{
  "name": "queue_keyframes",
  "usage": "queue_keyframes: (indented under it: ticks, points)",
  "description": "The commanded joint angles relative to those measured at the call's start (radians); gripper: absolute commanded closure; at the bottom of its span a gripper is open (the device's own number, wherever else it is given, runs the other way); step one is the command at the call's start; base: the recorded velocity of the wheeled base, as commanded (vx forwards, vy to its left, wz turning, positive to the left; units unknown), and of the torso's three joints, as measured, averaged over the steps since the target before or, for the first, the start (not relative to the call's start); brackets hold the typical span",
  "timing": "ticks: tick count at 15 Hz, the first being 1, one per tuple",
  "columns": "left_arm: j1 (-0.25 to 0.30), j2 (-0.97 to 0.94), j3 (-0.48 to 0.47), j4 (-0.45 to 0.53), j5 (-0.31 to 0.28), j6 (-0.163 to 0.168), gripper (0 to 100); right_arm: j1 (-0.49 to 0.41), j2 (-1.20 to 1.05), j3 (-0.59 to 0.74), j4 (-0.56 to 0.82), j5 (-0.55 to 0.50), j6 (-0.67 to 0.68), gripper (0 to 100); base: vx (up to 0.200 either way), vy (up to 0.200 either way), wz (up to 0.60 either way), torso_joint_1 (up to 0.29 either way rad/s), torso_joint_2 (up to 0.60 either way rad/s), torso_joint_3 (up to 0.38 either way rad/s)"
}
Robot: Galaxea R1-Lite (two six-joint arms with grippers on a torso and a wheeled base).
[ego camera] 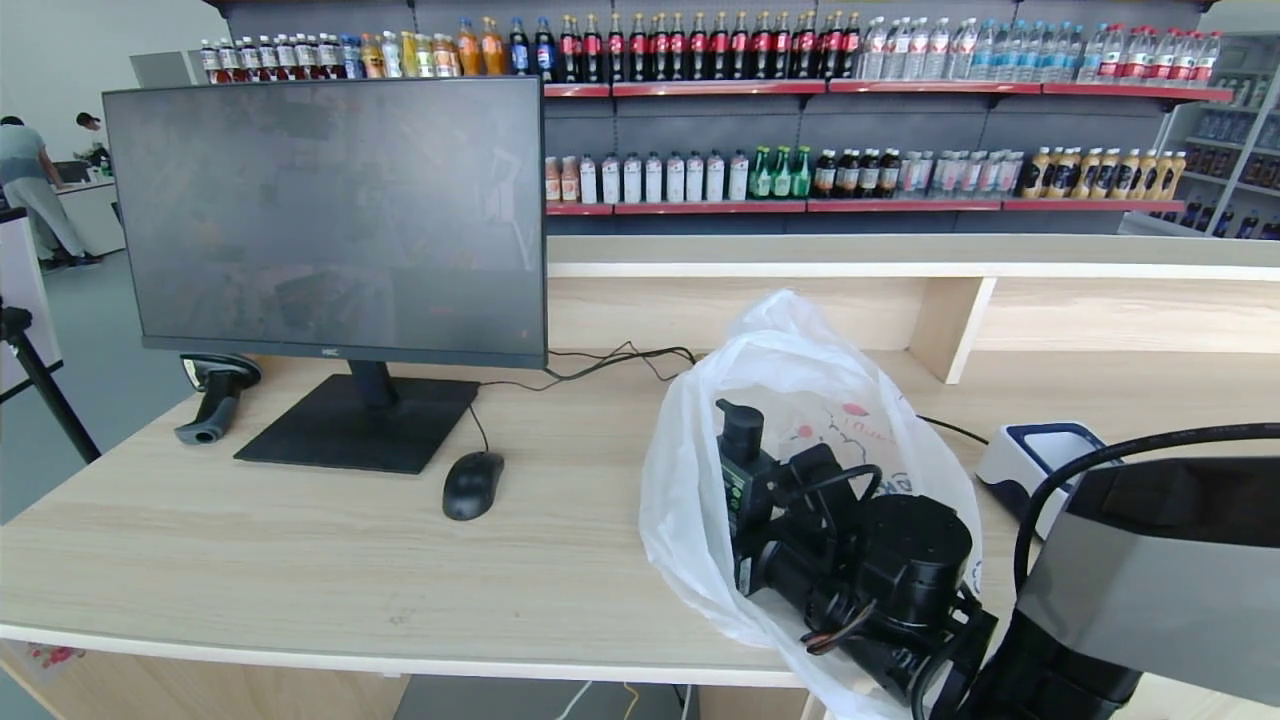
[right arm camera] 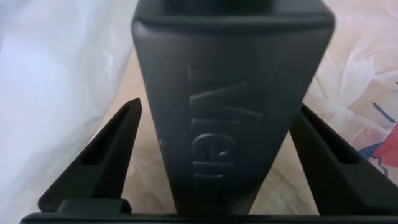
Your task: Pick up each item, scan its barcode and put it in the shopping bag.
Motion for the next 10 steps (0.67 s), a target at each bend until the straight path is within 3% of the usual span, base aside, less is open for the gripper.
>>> queue_keyframes:
  ticks: [1,10]
  points:
    - [0.000,0.000,0.000,0.000,0.000,0.000,0,-0.004,-0.033,0.010,-0.008,-0.001,0.000,0,0.000,0.000,0.00,0.000,0.00,0.000]
    - [0.000,0.000,0.000,0.000,0.000,0.000,0,0.000,-0.155,0.030,-0.008,-0.001,-0.002,0,0.000,0.000,0.00,0.000,0.00,0.000]
